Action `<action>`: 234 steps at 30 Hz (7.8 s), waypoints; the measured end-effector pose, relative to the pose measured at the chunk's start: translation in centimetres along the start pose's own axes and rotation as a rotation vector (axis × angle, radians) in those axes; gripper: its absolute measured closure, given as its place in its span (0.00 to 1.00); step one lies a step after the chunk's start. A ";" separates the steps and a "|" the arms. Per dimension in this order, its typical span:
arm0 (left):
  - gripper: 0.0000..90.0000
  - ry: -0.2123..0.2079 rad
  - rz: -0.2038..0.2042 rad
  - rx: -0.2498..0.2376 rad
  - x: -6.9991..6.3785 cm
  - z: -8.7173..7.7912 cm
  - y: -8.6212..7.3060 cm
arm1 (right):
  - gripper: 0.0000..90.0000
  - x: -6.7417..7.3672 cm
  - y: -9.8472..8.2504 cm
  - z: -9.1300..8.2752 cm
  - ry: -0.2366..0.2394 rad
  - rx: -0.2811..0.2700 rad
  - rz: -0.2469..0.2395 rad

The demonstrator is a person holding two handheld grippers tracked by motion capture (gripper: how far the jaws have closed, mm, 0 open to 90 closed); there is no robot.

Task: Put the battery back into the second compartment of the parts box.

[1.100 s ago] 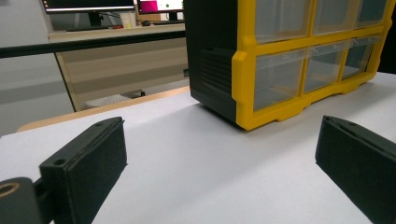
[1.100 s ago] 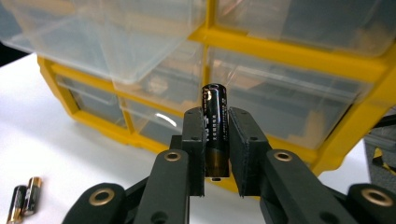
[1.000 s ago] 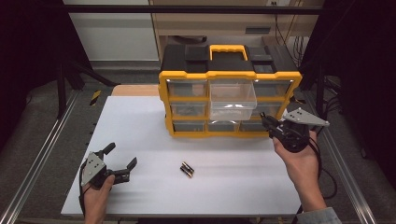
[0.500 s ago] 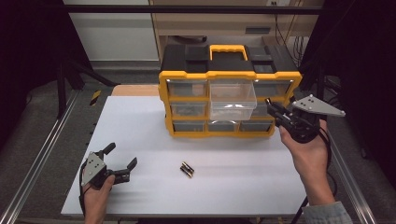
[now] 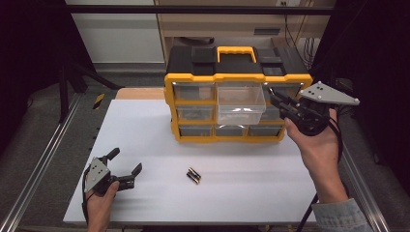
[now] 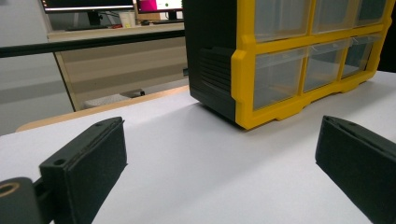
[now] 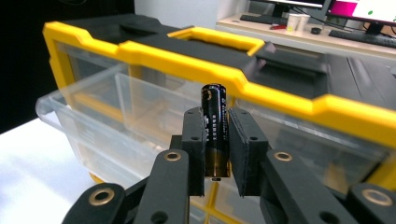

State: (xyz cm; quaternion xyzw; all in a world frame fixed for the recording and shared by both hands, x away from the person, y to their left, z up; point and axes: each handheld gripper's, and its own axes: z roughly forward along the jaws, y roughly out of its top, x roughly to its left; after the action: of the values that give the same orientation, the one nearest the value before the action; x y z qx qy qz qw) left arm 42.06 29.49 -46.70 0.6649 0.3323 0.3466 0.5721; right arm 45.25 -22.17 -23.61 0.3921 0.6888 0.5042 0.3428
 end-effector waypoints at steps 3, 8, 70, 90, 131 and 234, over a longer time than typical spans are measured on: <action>0.02 0.000 0.000 0.000 0.0 0.0 0.0 | 0.86 0.3 0.8 0.2 0.011 -0.005 -0.013; 0.02 -0.003 0.002 0.002 0.0 0.1 0.0 | 0.86 0.9 1.9 0.9 0.035 0.002 -0.024; 0.02 -0.007 0.005 0.001 -0.1 0.1 0.0 | 0.14 3.8 0.6 -0.3 0.035 -0.002 -0.058; 0.02 -0.007 0.009 -0.002 -0.2 0.1 0.0 | 0.11 4.5 -7.7 2.2 0.067 0.139 -0.002; 0.01 -0.012 0.015 -0.014 -0.2 0.0 0.1 | 0.08 8.5 -13.7 7.2 0.176 0.314 0.014; 0.02 -0.023 0.012 -0.013 -0.1 0.1 0.1 | 0.80 17.4 -18.0 14.1 0.381 0.561 -0.051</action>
State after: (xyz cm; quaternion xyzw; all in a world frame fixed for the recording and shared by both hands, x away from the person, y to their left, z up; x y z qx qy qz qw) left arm 42.07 29.35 -46.66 0.6669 0.3195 0.3444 0.5784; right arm 45.98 -4.10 -45.93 0.3524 0.8621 0.3504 0.0991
